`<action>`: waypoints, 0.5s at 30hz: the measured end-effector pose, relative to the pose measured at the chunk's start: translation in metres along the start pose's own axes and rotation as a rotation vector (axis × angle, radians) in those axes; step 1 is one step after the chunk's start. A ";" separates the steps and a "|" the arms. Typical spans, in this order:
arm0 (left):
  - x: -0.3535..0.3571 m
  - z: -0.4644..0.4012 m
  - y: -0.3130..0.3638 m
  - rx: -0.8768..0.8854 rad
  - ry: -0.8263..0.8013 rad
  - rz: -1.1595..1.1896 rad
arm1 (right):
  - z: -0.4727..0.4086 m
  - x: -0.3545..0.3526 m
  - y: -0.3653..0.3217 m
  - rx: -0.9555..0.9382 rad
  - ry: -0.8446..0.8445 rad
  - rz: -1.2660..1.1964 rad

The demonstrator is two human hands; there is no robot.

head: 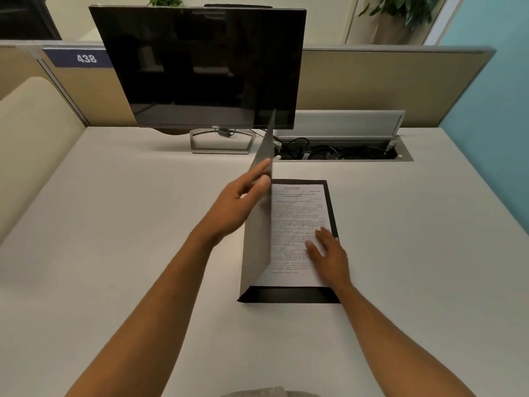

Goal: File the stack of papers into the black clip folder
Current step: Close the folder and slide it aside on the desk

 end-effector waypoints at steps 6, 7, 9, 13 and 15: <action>0.016 0.001 -0.068 -0.204 0.068 -0.050 | -0.003 -0.036 -0.002 0.209 0.044 -0.657; 0.014 0.003 -0.082 -0.245 0.106 -0.080 | -0.004 -0.040 0.004 0.252 0.052 -0.730; 0.006 0.011 -0.109 -0.334 0.207 -0.146 | -0.008 -0.044 0.019 0.333 0.052 -0.808; -0.003 0.025 -0.144 -0.417 0.359 -0.217 | -0.007 -0.043 0.023 0.344 -0.026 -0.765; 0.001 0.028 -0.157 -0.467 0.369 -0.178 | -0.008 -0.042 0.023 0.312 -0.024 -0.621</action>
Point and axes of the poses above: each hand's wrist, its own z-axis away from the middle knuckle, its own x-axis out of the palm, y = z × x, the point moved 8 cm from there along -z, towards the middle knuckle, and after that the axes turned 9 degrees about z, right-handed, at the moved point
